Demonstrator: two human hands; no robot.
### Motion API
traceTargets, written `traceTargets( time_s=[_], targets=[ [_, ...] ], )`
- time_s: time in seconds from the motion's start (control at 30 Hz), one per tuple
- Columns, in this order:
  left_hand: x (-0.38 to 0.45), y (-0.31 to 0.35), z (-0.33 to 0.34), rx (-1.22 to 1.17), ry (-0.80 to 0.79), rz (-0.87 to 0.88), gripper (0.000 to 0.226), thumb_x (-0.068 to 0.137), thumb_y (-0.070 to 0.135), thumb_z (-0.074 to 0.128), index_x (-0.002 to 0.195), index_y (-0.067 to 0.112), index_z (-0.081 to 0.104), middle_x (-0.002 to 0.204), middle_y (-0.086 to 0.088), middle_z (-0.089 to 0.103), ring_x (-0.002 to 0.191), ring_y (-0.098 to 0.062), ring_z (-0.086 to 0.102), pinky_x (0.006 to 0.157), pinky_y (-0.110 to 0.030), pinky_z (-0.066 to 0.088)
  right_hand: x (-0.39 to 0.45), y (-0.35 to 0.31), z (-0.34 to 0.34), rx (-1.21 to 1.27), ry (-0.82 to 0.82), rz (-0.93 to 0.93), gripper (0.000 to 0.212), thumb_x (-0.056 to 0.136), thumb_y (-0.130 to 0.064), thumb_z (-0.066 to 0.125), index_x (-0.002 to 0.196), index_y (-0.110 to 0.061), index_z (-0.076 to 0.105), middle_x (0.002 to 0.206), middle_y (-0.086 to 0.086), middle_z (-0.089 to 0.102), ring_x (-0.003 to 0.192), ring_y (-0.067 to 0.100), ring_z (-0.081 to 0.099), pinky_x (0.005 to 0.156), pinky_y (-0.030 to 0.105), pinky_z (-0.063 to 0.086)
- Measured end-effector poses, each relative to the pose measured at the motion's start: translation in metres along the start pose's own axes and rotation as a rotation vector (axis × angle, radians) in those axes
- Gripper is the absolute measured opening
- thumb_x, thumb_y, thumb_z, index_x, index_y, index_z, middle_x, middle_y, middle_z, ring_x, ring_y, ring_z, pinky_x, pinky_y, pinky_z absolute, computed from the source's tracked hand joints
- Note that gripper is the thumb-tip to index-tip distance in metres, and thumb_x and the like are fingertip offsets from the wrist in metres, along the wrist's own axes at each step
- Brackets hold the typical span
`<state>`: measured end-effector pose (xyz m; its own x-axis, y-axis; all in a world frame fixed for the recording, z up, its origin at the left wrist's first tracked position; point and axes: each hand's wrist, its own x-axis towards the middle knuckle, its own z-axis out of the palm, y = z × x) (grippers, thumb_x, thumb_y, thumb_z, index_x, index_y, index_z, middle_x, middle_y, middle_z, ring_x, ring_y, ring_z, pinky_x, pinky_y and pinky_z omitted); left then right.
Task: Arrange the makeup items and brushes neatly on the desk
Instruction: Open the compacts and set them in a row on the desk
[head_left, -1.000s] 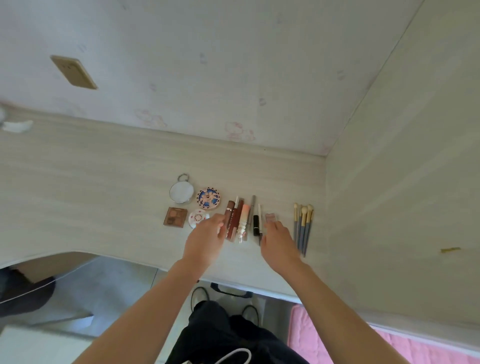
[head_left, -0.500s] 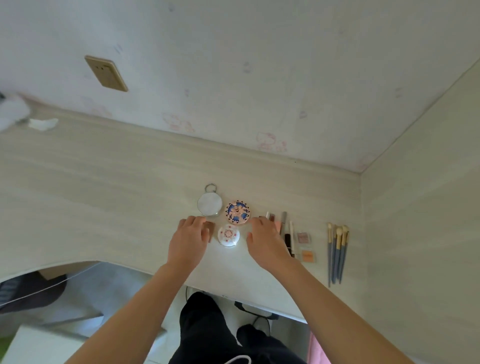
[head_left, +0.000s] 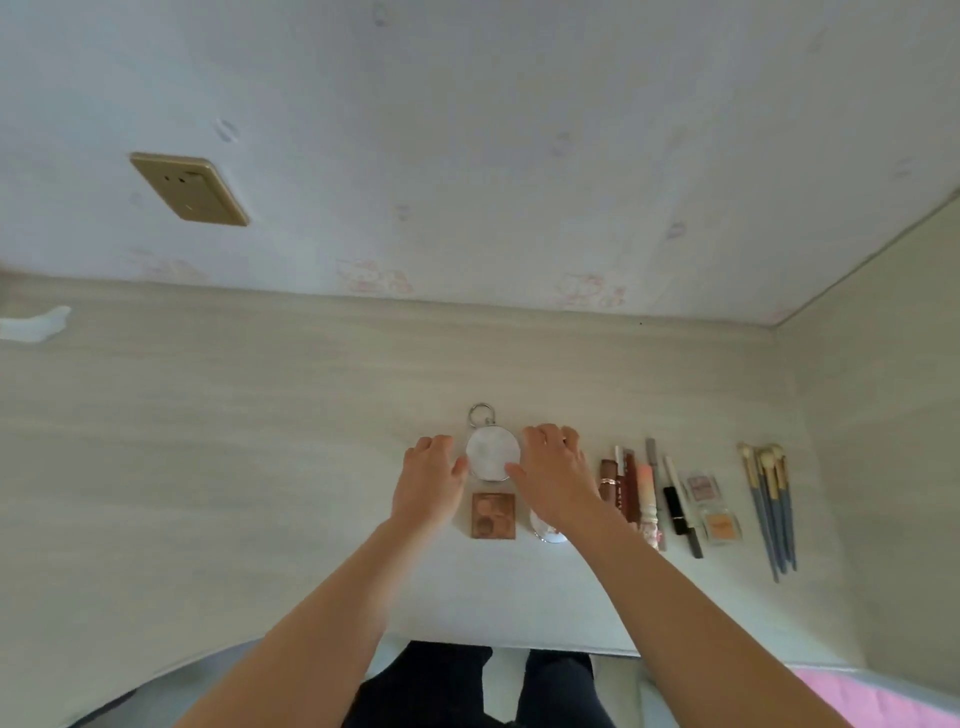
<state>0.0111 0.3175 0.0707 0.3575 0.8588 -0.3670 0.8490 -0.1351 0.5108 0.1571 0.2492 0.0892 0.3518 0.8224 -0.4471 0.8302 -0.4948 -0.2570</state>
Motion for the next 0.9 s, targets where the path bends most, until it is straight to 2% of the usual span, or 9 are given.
traceTargets(
  time_s=[0.23, 0.33, 0.47, 0.57, 0.63, 0.7, 0.8, 0.9],
  targets=[
    [0.018, -0.009, 0.013, 0.16, -0.113, 0.119, 0.033, 0.097, 0.038, 0.04, 0.113, 0.014, 0.055, 0.116, -0.005, 0.056, 0.115, -0.026, 0.042, 0.093, -0.032, 0.029, 0.012, -0.014, 0.014, -0.032, -0.019, 0.09, 0.057, 0.092, -0.043, 0.053, 0.135, -0.008, 0.039, 0.145, 0.005, 0.032, 0.141, 0.034, 0.01, 0.114, 0.041, 0.02],
    [0.021, -0.007, 0.017, 0.147, -0.137, 0.111, 0.036, 0.096, 0.04, 0.04, 0.116, 0.015, 0.056, 0.117, -0.003, 0.056, 0.116, -0.024, 0.04, 0.093, -0.03, 0.027, 0.013, -0.016, 0.02, -0.044, -0.007, 0.095, 0.058, 0.093, -0.043, 0.052, 0.137, -0.006, 0.039, 0.147, 0.005, 0.03, 0.144, 0.036, 0.003, 0.116, 0.042, 0.015],
    [0.018, 0.0, 0.02, -0.025, -0.073, 0.052, 0.031, 0.095, 0.031, 0.045, 0.112, 0.009, 0.059, 0.11, -0.006, 0.059, 0.113, -0.024, 0.042, 0.095, -0.03, 0.029, 0.014, -0.016, 0.027, -0.027, 0.017, 0.075, 0.056, 0.094, -0.04, 0.053, 0.134, -0.003, 0.039, 0.146, 0.005, 0.031, 0.144, 0.035, 0.002, 0.116, 0.043, 0.012],
    [0.012, 0.005, 0.019, -0.174, -0.035, -0.008, 0.024, 0.095, 0.02, 0.044, 0.102, 0.004, 0.06, 0.099, -0.011, 0.062, 0.103, -0.028, 0.049, 0.092, -0.037, 0.036, 0.011, -0.014, 0.031, -0.013, 0.051, 0.065, 0.052, 0.094, -0.035, 0.053, 0.133, -0.003, 0.038, 0.144, 0.006, 0.035, 0.143, 0.032, 0.006, 0.115, 0.042, 0.012],
    [0.008, 0.005, 0.02, -0.308, -0.017, -0.075, 0.022, 0.095, 0.017, 0.044, 0.104, 0.005, 0.059, 0.101, -0.012, 0.061, 0.102, -0.029, 0.051, 0.091, -0.041, 0.041, 0.01, -0.014, 0.033, 0.006, 0.09, 0.062, 0.048, 0.094, -0.033, 0.053, 0.131, -0.005, 0.04, 0.141, 0.005, 0.039, 0.144, 0.03, 0.007, 0.114, 0.041, 0.012],
    [0.004, 0.003, 0.021, -0.398, 0.005, -0.117, 0.018, 0.095, 0.015, 0.045, 0.106, 0.007, 0.057, 0.104, -0.009, 0.059, 0.101, -0.025, 0.052, 0.087, -0.035, 0.042, 0.007, -0.014, 0.035, 0.022, 0.092, 0.059, 0.047, 0.094, -0.034, 0.054, 0.129, -0.006, 0.041, 0.137, 0.006, 0.044, 0.144, 0.028, 0.008, 0.114, 0.039, 0.012],
    [-0.001, 0.001, 0.02, -0.493, 0.058, -0.135, 0.015, 0.094, 0.014, 0.048, 0.105, 0.009, 0.058, 0.105, -0.007, 0.058, 0.094, -0.017, 0.053, 0.076, -0.021, 0.036, 0.003, -0.016, 0.037, 0.094, 0.106, 0.067, 0.039, 0.095, -0.03, 0.052, 0.125, -0.007, 0.043, 0.132, 0.011, 0.049, 0.143, 0.025, 0.009, 0.113, 0.037, 0.014],
    [-0.003, -0.001, 0.016, -0.59, 0.078, -0.16, 0.017, 0.092, 0.016, 0.053, 0.107, 0.011, 0.06, 0.106, -0.004, 0.06, 0.095, -0.015, 0.057, 0.077, -0.019, 0.039, -0.002, -0.017, 0.035, 0.202, 0.14, 0.057, 0.024, 0.098, -0.021, 0.043, 0.116, -0.006, 0.044, 0.13, 0.013, 0.048, 0.14, 0.024, 0.016, 0.11, 0.035, 0.021]
  ],
)
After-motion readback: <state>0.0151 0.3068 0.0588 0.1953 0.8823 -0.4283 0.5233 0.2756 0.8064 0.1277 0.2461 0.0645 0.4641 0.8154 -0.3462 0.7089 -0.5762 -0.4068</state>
